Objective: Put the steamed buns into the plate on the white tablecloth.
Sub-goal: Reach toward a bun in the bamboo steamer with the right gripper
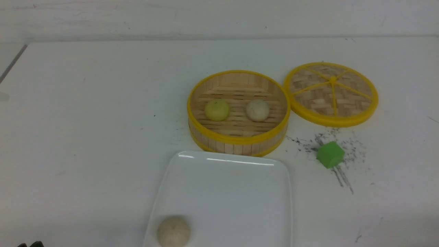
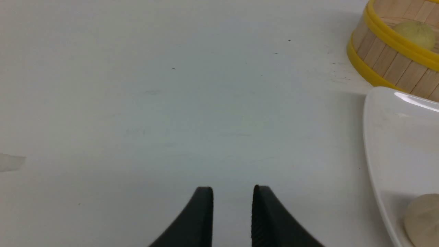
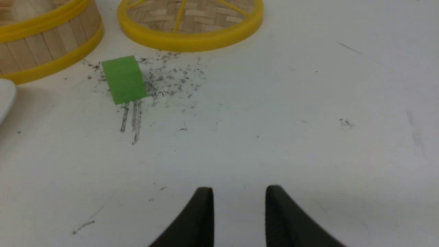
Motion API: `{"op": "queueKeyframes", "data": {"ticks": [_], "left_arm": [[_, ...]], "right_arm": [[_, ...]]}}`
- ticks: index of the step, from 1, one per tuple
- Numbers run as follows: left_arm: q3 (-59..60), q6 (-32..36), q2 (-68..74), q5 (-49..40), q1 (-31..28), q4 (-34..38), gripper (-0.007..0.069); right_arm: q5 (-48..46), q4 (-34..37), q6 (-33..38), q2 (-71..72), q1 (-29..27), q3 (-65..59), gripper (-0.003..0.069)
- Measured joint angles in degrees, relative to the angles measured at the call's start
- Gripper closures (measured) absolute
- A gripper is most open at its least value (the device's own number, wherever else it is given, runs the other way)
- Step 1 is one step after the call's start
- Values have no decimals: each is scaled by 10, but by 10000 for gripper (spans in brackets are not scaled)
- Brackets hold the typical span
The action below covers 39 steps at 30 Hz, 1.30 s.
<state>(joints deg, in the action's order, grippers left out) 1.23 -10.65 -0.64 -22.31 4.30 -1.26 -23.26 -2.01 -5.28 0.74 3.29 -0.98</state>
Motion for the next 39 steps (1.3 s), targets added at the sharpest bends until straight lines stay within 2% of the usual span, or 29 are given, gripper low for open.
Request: {"op": "queueKeyframes", "data": {"ticks": [7,20,27,30,31,34,39], "left_arm": [[0,1,0,0,0,-3,431],[0,4,0,-1,0,-87,427],[0,-6,0,-2,0,-99,426],[0,-60,0,-1,0,-32,425],[0,-115,0,-1,0,38,425],[0,-229,0,-3,0,182,423],[2,-276,0,-3,0,256,413]], "right_arm": [[0,0,0,0,0,0,419],[0,-3,0,0,0,0,419],[-1,-63,0,0,0,0,419],[1,-65,-4,0,0,0,419],[6,-45,-19,0,0,-1,419],[37,59,-101,0,0,-5,419],[69,172,-176,0,0,-5,419]]}}
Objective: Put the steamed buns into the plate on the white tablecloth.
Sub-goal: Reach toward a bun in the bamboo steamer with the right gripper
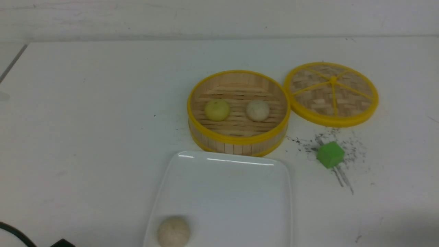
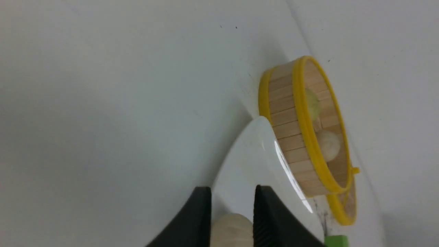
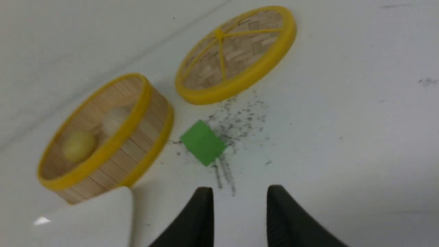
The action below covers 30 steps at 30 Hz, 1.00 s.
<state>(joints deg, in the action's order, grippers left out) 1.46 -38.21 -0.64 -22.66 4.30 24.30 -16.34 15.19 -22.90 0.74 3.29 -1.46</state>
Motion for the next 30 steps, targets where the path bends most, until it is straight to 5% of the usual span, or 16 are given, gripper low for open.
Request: {"op": "queueKeyframes", "data": {"ticks": [12,16,19,22,25,30], "left_arm": [[-12,7,0,-11,0,13,416],[-131,90,3,-53,0,24,526],[-243,132,76,-116,0,-18,616],[-306,141,179,-218,0,-67,622],[-339,164,278,-311,0,-95,622],[-371,220,416,-341,0,-99,622]], "right_arm": [[8,22,-12,0,0,39,424],[-41,-104,16,-48,0,191,540],[-175,-210,17,-151,0,311,661],[-308,-256,11,-264,0,365,673],[-398,-240,18,-375,0,390,673],[-347,-89,105,-540,2,405,658]]}}
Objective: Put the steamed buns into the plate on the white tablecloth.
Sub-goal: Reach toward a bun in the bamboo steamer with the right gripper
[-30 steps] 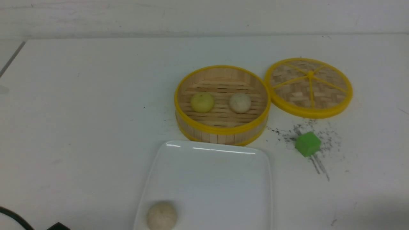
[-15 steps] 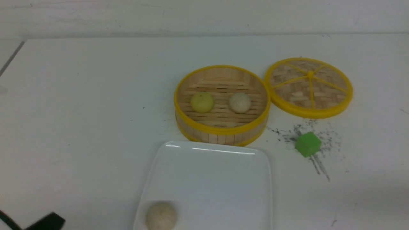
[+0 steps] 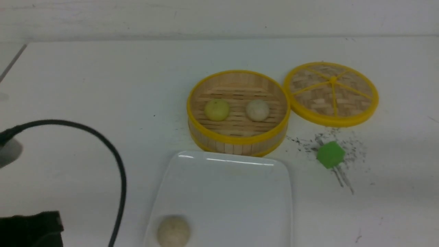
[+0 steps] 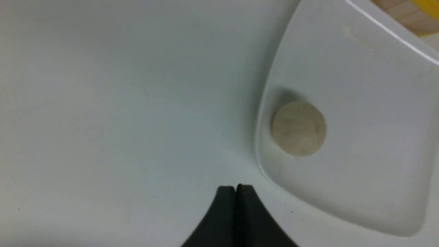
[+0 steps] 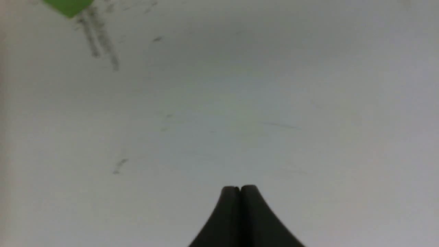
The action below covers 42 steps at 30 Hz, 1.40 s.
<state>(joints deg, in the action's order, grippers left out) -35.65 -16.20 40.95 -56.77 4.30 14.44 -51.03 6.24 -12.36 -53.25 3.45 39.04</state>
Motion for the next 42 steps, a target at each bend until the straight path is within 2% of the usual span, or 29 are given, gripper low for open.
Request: {"op": "queueKeyframes", "data": {"ticks": [1,2,4,6,8,9,10,12,15,23,31,32,36,38,39,40,42], "left_arm": [[-5,10,24,4,0,3,619],[-5,12,24,5,0,3,619],[-10,33,57,13,0,15,601],[-11,41,76,15,0,24,577],[-11,45,83,16,0,27,557],[-11,47,85,17,0,29,541],[-11,47,85,17,0,29,539],[-11,48,85,22,0,29,505],[-11,48,85,22,0,29,478],[-12,49,85,31,0,29,447],[-12,49,85,36,0,29,442],[-12,49,85,37,0,29,438],[-12,49,85,37,0,29,429],[-12,49,85,37,0,29,426],[-12,49,85,37,0,29,426],[-12,49,85,37,0,29,426],[-12,49,85,37,0,29,424]], "right_arm": [[16,38,21,-23,4,5,646],[24,45,32,-29,6,8,643],[58,123,97,-97,29,33,592],[77,166,156,-159,64,70,513],[82,181,185,-203,95,104,440],[85,181,193,-235,112,134,399],[86,181,193,-241,115,139,391],[89,158,196,-310,152,212,299],[91,123,196,-380,180,299,240],[110,62,198,-562,210,501,205],[151,36,198,-678,210,578,211],[156,38,198,-691,210,579,232],[158,47,198,-698,210,579,369],[158,50,198,-691,210,582,543],[154,52,198,-684,210,583,601],[147,53,198,-679,210,583,631],[123,54,198,-659,210,583,637]]}}
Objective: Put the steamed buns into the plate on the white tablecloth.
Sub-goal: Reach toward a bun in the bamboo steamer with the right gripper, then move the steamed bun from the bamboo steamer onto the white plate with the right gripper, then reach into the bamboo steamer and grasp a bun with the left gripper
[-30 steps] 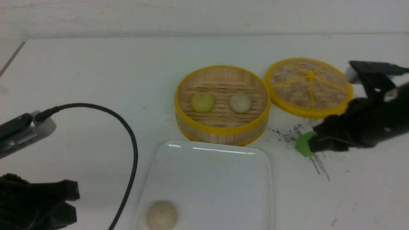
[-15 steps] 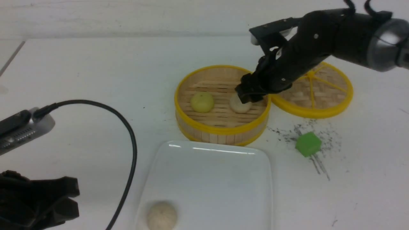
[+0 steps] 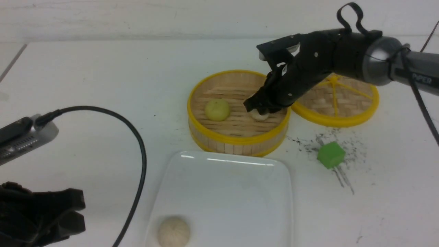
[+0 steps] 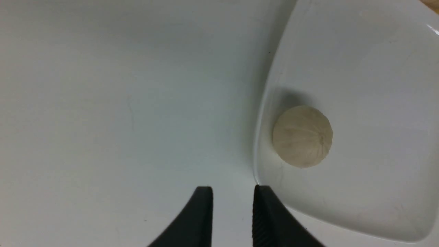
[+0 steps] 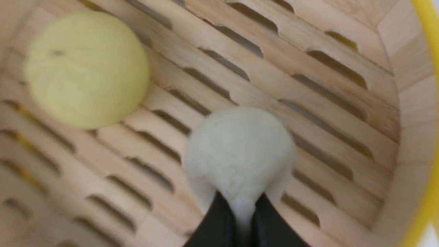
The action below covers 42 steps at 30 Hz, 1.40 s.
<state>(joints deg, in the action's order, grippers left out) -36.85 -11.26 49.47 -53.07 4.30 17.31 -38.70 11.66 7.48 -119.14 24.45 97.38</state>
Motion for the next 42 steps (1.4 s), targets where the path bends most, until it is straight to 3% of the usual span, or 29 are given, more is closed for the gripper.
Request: {"op": "queueKeyframes", "data": {"ticks": [3,7,11,14,20,24,26,29,30,33,35,38,42], "left_arm": [[0,0,0,0,0,0,424],[0,0,0,0,0,0,424],[0,0,0,0,0,0,419],[0,0,0,0,0,0,412],[0,6,0,0,0,-1,410],[0,9,0,-1,0,-6,410],[0,9,0,-6,0,-19,408],[0,9,0,-8,0,-27,407],[-3,9,0,-10,0,-29,407],[-21,9,3,-12,0,-30,405],[-34,9,7,-16,0,-31,401],[-75,9,32,-32,0,-31,392],[-141,24,103,-47,0,-22,376]], "right_arm": [[-43,1,1,42,0,0,636],[-174,18,-4,132,0,0,636],[-269,69,-21,204,9,-52,636],[-247,81,-22,217,42,-131,634],[-94,82,-22,194,128,-263,612],[-7,65,-22,160,154,-288,513],[14,65,-22,140,155,-291,368],[10,67,-22,136,154,-291,280],[-9,70,-22,137,153,-283,211],[-67,65,-22,154,148,-251,169],[-90,56,-22,166,144,-235,170],[-136,32,-22,213,132,-188,238],[-201,-5,-22,298,113,-156,464]]}}
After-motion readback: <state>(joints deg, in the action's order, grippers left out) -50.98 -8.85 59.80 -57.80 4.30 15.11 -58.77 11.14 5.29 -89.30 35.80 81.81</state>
